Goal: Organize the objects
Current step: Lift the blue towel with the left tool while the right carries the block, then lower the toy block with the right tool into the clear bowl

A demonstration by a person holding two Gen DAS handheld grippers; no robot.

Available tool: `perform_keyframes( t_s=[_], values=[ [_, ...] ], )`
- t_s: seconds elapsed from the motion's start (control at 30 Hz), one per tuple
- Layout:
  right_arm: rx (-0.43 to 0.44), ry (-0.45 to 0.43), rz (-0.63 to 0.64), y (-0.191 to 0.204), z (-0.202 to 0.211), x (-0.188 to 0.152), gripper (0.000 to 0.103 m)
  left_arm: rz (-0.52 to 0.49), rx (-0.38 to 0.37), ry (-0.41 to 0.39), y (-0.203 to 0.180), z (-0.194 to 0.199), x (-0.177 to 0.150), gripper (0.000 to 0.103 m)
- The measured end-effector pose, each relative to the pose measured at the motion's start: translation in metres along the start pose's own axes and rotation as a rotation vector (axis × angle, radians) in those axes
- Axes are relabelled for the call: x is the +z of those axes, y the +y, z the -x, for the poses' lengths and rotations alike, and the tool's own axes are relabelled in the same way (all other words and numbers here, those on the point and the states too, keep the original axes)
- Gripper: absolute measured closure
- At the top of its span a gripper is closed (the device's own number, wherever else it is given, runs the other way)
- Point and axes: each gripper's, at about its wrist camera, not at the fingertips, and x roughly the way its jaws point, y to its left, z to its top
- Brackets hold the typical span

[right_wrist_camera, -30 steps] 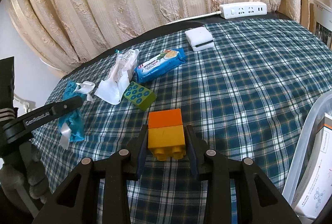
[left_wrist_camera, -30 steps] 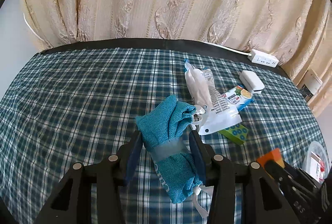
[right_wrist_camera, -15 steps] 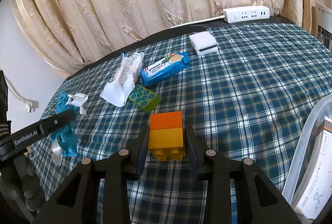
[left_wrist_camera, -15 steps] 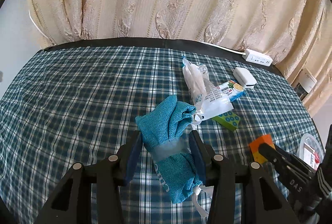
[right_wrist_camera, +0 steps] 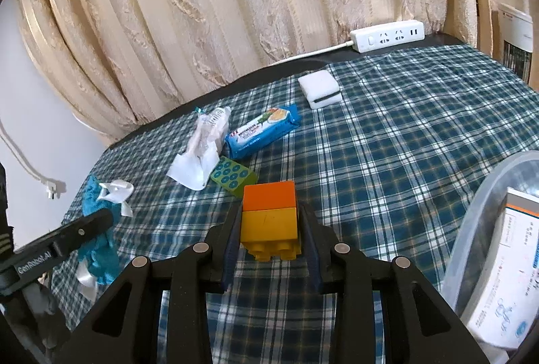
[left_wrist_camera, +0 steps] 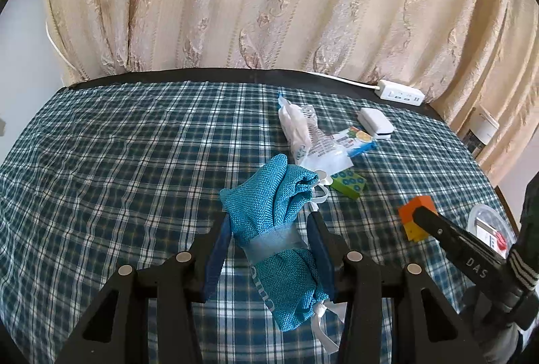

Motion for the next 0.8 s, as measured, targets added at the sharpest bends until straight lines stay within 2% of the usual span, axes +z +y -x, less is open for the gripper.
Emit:
perform_keyframes(
  t_s=[0.17,0.4,0.63,0.8],
  values=[
    [0.015,-0.036,-0.011,0.002,0.028,-0.003,0.068,-0.005,-0.01,-0.002,-0.003,0.003,-0.002,0.054],
    [-0.009,-0.093,-0.035,-0.013,0.072,-0.003,0.068,-0.025,-0.034,-0.002,-0.014,0.006,-0.003,0.054],
    [-0.074,-0.173,-0.075,-0.047,0.122,-0.004,0.068,-0.057,-0.058,-0.002,-0.031,0.008,-0.004,0.054],
    [-0.184,-0.203,-0.121,-0.088,0.151,-0.011,0.068,-0.08,-0.077,-0.004,-0.044,0.011,-0.006,0.054]
  ],
)
